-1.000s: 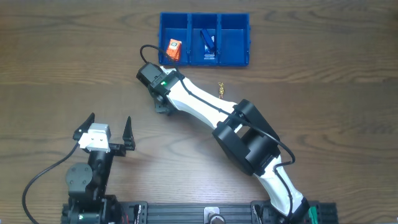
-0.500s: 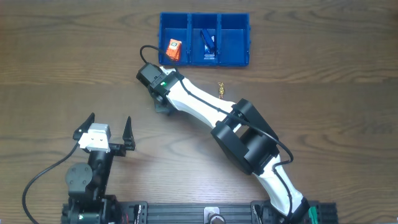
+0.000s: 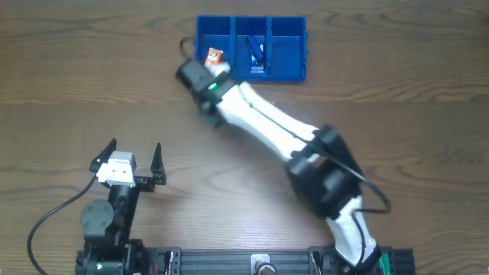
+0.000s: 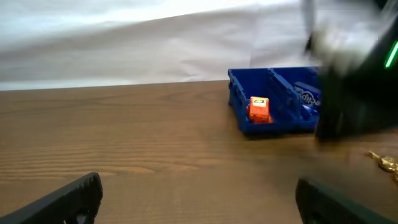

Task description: Sort Candies Into Trays

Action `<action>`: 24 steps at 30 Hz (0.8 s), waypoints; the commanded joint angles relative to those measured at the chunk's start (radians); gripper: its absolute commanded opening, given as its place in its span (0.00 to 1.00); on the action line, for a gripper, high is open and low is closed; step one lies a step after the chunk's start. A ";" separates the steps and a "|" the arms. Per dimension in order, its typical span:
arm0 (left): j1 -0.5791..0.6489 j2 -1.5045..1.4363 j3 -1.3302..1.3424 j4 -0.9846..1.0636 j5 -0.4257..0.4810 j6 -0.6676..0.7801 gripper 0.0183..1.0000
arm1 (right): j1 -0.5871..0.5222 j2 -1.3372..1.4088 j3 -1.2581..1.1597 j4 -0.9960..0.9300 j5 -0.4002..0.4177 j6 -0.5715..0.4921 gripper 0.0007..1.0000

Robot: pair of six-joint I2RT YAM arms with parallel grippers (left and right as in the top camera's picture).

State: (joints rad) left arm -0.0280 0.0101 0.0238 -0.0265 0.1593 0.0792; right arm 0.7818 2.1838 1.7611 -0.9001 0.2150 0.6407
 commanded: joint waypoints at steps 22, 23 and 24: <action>0.004 -0.006 -0.019 -0.033 0.025 0.003 1.00 | -0.463 -0.014 0.099 0.240 0.103 -0.275 0.04; 0.004 -0.006 -0.019 -0.033 0.025 0.003 1.00 | -0.463 -0.010 0.098 0.241 0.097 -0.275 0.04; 0.004 -0.006 -0.019 -0.034 0.025 0.003 1.00 | -0.463 -0.006 0.097 0.241 0.097 -0.275 0.04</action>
State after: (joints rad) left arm -0.0280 0.0101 0.0238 -0.0265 0.1593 0.0792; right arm 0.3237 2.1616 1.8629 -0.6651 0.3206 0.3786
